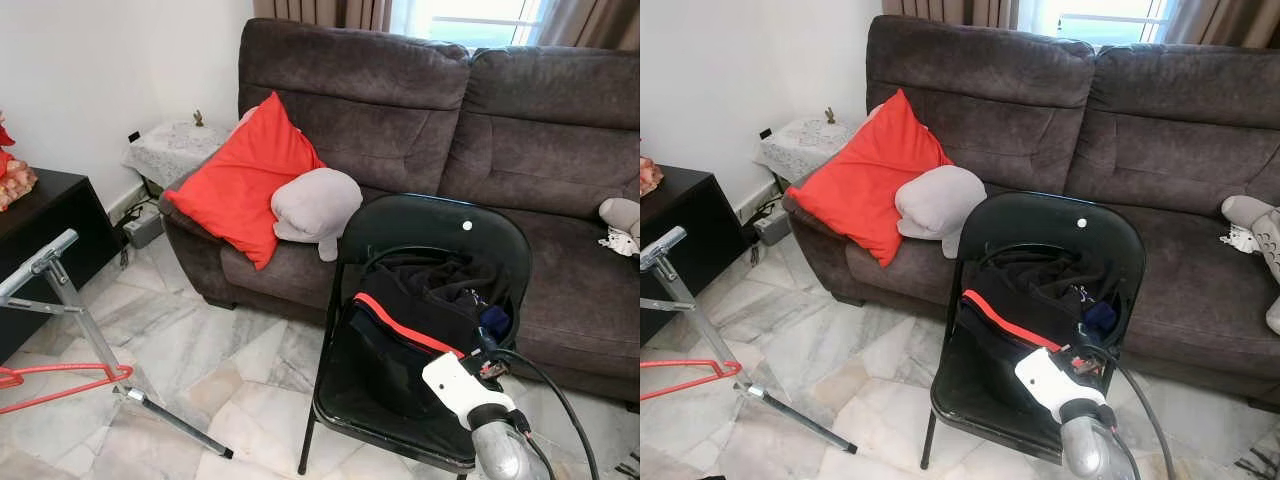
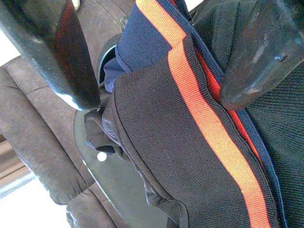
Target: Hang hanger
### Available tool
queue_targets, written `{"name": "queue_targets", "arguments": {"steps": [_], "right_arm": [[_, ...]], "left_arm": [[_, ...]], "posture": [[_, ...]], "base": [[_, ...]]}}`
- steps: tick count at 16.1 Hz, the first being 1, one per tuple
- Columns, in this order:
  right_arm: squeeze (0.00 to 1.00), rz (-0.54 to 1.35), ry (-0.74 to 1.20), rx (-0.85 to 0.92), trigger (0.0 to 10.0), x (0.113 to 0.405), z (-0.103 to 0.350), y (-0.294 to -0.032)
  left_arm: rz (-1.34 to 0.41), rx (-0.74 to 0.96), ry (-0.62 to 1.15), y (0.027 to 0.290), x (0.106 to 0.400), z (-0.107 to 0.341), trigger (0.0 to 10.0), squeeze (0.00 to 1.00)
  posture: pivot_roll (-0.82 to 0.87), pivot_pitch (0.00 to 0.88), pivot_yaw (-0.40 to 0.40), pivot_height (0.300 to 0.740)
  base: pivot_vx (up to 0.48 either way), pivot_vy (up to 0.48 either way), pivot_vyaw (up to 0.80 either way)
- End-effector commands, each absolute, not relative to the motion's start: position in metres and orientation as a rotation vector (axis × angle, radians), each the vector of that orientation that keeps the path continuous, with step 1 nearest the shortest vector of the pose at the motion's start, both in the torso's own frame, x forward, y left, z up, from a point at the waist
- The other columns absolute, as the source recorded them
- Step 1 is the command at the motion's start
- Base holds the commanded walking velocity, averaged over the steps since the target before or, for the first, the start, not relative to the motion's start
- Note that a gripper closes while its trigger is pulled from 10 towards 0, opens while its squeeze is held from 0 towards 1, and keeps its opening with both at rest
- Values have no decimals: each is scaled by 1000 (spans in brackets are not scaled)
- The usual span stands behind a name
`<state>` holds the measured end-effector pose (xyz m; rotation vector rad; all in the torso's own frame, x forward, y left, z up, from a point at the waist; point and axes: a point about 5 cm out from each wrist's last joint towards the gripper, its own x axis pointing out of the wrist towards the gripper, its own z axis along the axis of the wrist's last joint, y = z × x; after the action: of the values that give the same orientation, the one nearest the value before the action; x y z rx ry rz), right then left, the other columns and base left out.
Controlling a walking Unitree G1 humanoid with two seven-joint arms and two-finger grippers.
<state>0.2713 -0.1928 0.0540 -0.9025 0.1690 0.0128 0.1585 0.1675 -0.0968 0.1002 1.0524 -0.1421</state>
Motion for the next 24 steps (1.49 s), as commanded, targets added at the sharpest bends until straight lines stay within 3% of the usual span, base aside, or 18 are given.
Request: {"name": "queue_targets", "arguments": {"steps": [1,24], "right_arm": [[0,19,171,-901,10000,273,54,-192],[0,-15,321,-868,10000,277,34,-204]], "left_arm": [[-155,91,1114,164,145,-103,10000,0],[-154,94,1118,165,143,-103,10000,0]], "posture": [[-14,29,31,740],[-8,29,31,740]], "base": [[0,0,0],[0,0,0]]}}
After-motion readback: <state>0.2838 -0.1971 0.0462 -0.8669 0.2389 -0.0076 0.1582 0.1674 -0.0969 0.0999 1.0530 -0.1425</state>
